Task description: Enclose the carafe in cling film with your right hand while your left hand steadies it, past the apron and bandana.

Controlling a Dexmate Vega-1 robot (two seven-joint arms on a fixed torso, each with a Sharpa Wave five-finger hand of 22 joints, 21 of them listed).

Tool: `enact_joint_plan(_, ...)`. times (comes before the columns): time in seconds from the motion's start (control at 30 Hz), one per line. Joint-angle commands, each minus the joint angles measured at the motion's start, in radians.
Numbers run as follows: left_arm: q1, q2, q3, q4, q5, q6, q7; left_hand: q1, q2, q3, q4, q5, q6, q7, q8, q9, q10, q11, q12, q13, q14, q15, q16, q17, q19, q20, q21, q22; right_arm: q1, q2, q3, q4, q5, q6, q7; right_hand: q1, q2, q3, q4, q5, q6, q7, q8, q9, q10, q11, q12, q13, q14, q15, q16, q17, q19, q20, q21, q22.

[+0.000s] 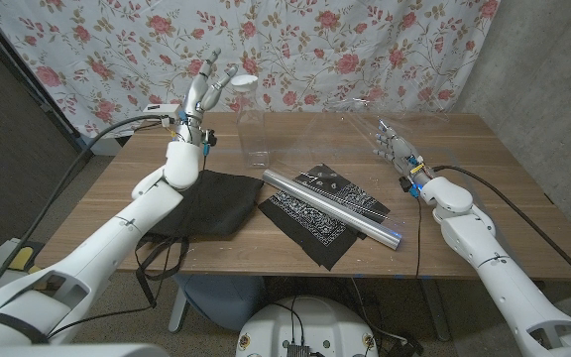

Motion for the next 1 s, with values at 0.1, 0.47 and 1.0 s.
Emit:
enact_joint_plan(0.1,-0.029,0.012,0.013,0.033,0.017,-0.040,-0.003,0.009,-0.008,0.001,-0.003,0.004,0.002,-0.006,-0.001,0.005,-0.005,0.000,0.001,0.005,0.007,0.008,0.005,0.002,-0.001,0.016,0.000,0.000,-0.010,-0.010,-0.003,-0.019,-0.010,-0.007,-0.010,0.004,0.011,0.009,-0.006,-0.001,-0.004,-0.001,0.005,0.003,0.001,0.005,0.000,0.002,-0.007,0.003,0.001,0.001,-0.004,0.003,0.003,0.002)
enact_joint_plan(0.47,-0.057,0.025,0.020,0.035,0.056,-0.031,-0.002,0.024,-0.005,0.004,-0.004,0.006,0.004,0.003,-0.001,0.005,0.006,0.007,0.004,0.006,0.022,-0.007,0.006,0.003,0.027,-0.001,0.008,0.001,-0.016,-0.015,-0.005,-0.027,-0.015,0.001,-0.014,0.008,0.014,0.011,-0.009,-0.002,-0.003,-0.001,0.005,0.003,0.000,0.003,0.000,0.001,-0.008,0.003,0.001,0.000,-0.007,0.003,0.003,0.002)
enact_joint_plan(1.0,-0.039,0.079,0.022,-0.092,0.101,0.113,-0.035,0.034,-0.012,0.002,-0.003,0.006,-0.014,-0.004,-0.007,0.006,0.001,-0.002,0.000,0.011,0.043,0.005,0.005,0.007,0.032,0.033,0.005,0.005,-0.021,-0.022,-0.010,-0.037,-0.017,0.002,-0.010,0.013,0.015,0.012,-0.013,-0.003,-0.001,-0.001,0.006,0.003,0.000,0.000,0.000,0.000,-0.008,0.004,0.002,-0.001,-0.010,0.003,0.003,0.002)
